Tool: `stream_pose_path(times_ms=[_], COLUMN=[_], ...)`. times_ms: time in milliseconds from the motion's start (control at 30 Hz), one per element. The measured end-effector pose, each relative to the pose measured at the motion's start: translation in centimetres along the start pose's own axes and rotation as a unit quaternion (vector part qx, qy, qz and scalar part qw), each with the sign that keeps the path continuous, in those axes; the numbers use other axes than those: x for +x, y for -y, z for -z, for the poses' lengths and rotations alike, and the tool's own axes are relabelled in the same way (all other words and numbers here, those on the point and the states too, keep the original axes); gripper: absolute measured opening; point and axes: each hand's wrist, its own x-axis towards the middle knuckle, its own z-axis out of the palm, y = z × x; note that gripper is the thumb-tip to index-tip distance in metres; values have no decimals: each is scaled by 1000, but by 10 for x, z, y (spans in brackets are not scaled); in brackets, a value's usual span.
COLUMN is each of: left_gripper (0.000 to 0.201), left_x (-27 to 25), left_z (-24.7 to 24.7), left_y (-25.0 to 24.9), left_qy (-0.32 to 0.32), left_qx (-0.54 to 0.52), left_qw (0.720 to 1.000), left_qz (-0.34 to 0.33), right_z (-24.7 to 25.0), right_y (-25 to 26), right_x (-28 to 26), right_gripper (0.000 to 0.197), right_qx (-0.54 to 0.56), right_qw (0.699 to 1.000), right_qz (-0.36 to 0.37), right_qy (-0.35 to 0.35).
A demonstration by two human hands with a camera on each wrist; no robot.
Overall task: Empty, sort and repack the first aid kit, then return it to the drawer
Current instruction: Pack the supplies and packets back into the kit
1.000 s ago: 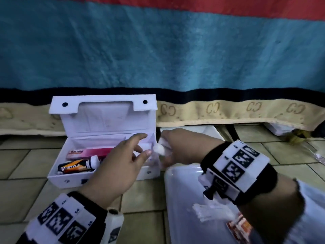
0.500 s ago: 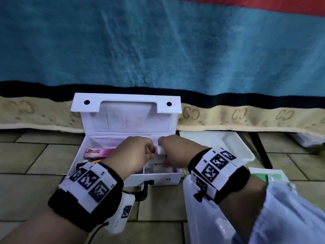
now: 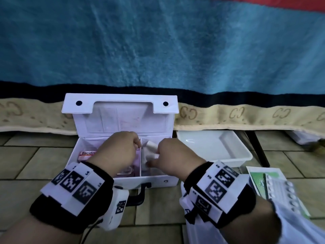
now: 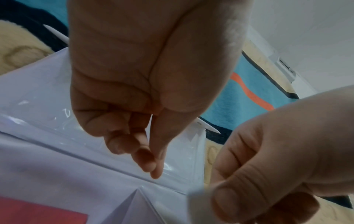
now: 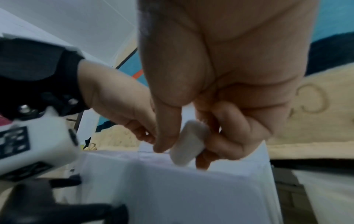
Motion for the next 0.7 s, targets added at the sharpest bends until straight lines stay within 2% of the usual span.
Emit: stream_pose_path(times_ms=[33, 100, 133, 200, 367, 500, 567, 700], left_gripper=[23, 23, 22, 18, 23, 45, 52, 36], left_x=[0, -1, -2, -3, -9, -8, -10, -16], left_z=[0, 0, -1, -2, -14, -26, -29, -32], left_y=[0, 2, 2, 2, -6, -5, -6, -12], left_qy=[1, 5, 7, 10, 70, 67, 54, 38], left_qx=[-1, 2, 4, 9, 49, 88, 82, 135], left_qw=[1000, 1000, 1000, 1000, 991, 992, 994, 988], left_qz=[1, -3, -7, -22, -98, -58, -38, -71], right_z=[-2, -5, -6, -8, -12, -6, -11, -14], right_y=[2, 4, 4, 3, -4, -16, -18, -16], right_x=[0, 3, 4, 7, 10, 24, 29, 30], right_gripper=[39, 19, 16, 28, 18, 22, 23, 24], right_qx=[4, -36, -48, -55, -55, -71, -107, -165], right_qw=[1000, 997, 995, 994, 998, 993, 990, 984], right_qz=[14, 46, 52, 50, 32, 5, 18, 13], right_qy=[5, 45, 72, 81, 2, -89, -90, -66])
